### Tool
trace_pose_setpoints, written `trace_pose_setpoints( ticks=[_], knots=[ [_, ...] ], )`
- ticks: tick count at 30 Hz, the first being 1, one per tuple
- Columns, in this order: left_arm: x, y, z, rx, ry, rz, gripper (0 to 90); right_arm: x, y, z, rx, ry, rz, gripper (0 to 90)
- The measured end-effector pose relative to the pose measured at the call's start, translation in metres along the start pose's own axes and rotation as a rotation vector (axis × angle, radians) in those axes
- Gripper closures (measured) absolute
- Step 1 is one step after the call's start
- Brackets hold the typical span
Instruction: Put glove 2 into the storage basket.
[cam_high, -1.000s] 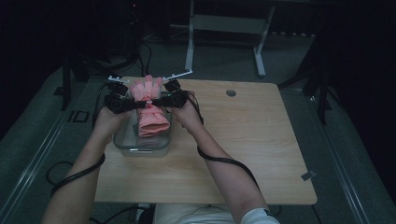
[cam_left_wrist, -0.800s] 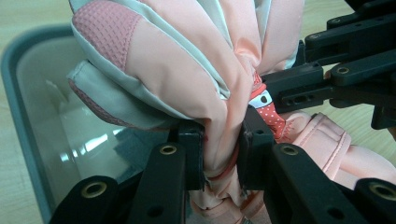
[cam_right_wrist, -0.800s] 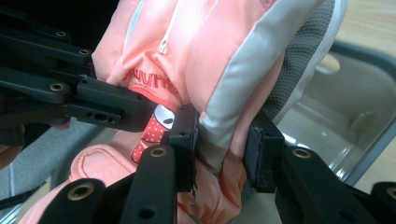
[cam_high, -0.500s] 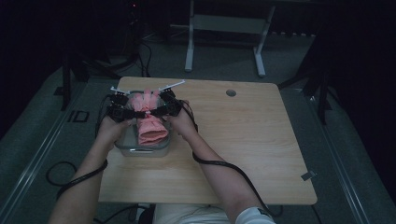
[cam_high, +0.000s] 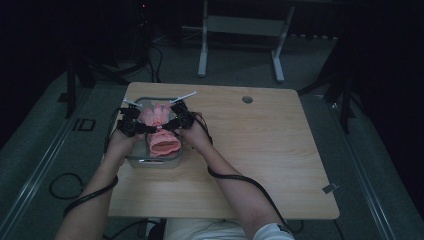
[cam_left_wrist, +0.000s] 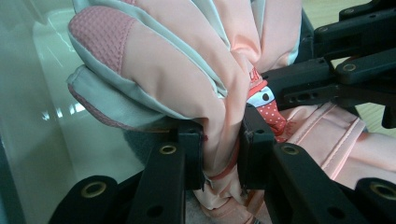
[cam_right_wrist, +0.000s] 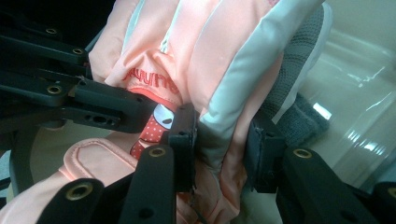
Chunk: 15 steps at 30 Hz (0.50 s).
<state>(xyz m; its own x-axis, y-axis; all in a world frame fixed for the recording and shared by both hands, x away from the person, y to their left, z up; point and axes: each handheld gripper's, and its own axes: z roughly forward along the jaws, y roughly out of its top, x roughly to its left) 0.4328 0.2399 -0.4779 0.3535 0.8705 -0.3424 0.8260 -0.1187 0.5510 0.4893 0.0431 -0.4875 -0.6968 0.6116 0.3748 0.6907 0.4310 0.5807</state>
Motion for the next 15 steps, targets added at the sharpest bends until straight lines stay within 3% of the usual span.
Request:
trace_pose_setpoints(
  ticks=[2,5,11,15],
  knots=[
    [0.0005,0.0001,0.0005,0.006,-0.001,-0.004,73.6,0.0007,0.0003,0.0002,0.010,-0.008,-0.008,66.2],
    [-0.0006,0.0020,0.0030,0.027,0.031,-0.003,70.2,0.0016,0.0023,0.0017,0.015,-0.036,-0.029,61.3],
    [-0.0008,0.0019,0.0082,0.005,0.063,0.001,60.5,-0.0051,0.0041,0.0039,0.012,-0.066,-0.033,53.8],
    [0.0012,0.0022,0.0086,0.008,0.100,-0.005,54.8,-0.0043,0.0069,0.0068,0.019,-0.087,-0.066,49.0]
  ],
)
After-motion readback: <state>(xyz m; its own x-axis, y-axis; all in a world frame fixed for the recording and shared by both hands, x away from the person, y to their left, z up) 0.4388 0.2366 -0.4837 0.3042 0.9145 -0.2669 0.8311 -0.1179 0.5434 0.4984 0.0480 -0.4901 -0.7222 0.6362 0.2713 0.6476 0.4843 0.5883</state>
